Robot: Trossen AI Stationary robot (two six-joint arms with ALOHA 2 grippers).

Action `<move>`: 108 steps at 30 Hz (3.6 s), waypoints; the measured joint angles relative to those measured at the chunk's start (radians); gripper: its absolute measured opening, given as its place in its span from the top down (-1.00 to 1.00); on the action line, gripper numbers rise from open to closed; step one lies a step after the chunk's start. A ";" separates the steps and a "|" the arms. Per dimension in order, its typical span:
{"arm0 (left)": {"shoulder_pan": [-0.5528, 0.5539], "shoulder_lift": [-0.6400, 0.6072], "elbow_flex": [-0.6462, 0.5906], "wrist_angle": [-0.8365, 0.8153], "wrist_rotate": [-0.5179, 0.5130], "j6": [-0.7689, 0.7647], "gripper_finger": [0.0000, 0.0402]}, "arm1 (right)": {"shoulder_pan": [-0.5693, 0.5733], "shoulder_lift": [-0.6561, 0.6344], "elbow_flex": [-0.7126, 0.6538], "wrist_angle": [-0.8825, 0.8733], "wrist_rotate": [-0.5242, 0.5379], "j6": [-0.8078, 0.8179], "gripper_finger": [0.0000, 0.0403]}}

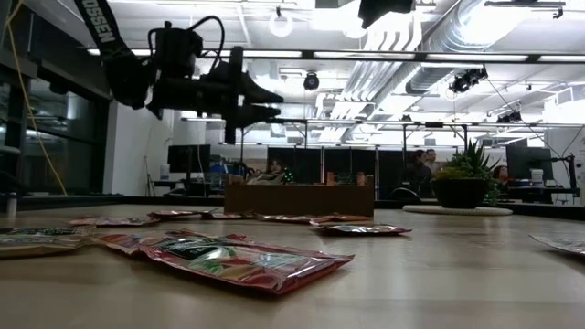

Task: Pick & Place Tea
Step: Put the brown tea bag into the left section of the wooden organizer

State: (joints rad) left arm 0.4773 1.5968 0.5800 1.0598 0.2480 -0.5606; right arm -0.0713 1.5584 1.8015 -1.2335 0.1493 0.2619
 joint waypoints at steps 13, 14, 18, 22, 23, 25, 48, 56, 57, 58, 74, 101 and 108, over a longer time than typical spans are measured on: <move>0.049 -0.431 -0.001 -0.480 0.104 0.118 0.60 | 0.017 0.000 0.000 -0.002 -0.029 -0.086 0.38; 0.039 -0.458 -0.001 -0.529 0.101 0.131 0.62 | 0.019 0.000 -0.002 0.011 -0.030 -0.093 0.38; -0.020 -0.541 -0.001 -0.686 0.068 0.165 0.65 | 0.021 -0.055 -0.135 0.163 -0.093 -0.100 0.38; -0.107 -0.607 -0.001 -0.796 -0.015 0.161 0.66 | 0.019 -0.188 -0.421 0.385 -0.145 -0.017 0.38; -0.137 -0.617 -0.001 -0.808 -0.036 0.150 0.66 | 0.019 -0.219 -0.492 0.432 -0.152 0.014 0.38; -0.208 -0.625 -0.001 -0.827 -0.079 0.123 0.66 | 0.025 -0.283 -0.623 0.512 -0.181 0.076 0.38; -0.687 -0.077 0.521 -1.030 -0.431 -0.018 0.66 | 0.220 -0.684 -1.160 0.591 -0.220 0.316 0.38; -0.700 0.320 1.003 -1.429 -0.141 0.044 0.66 | 0.249 -0.853 -1.250 0.543 -0.166 0.444 0.38; -0.703 0.357 1.053 -1.462 -0.127 0.061 0.66 | 0.252 -0.870 -1.259 0.538 -0.153 0.460 0.38; -0.710 0.394 1.103 -1.473 -0.121 0.074 0.66 | 0.255 -0.884 -1.267 0.531 -0.142 0.473 0.38; -0.733 0.682 1.396 -1.485 -0.055 0.241 0.98 | 0.264 -0.898 -1.281 0.521 -0.165 0.444 0.38; -0.795 0.824 1.431 -1.295 -0.153 0.266 1.00 | 0.333 -0.666 -1.279 0.725 -0.152 0.588 0.38; -0.812 0.851 1.431 -1.274 -0.241 0.250 1.00 | 0.364 -0.663 -1.279 0.731 -0.142 0.626 0.38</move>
State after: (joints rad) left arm -0.3343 2.4479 2.0110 -0.2138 0.0067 -0.3104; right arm 0.2930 0.8955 0.5220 -0.5029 0.0075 0.8874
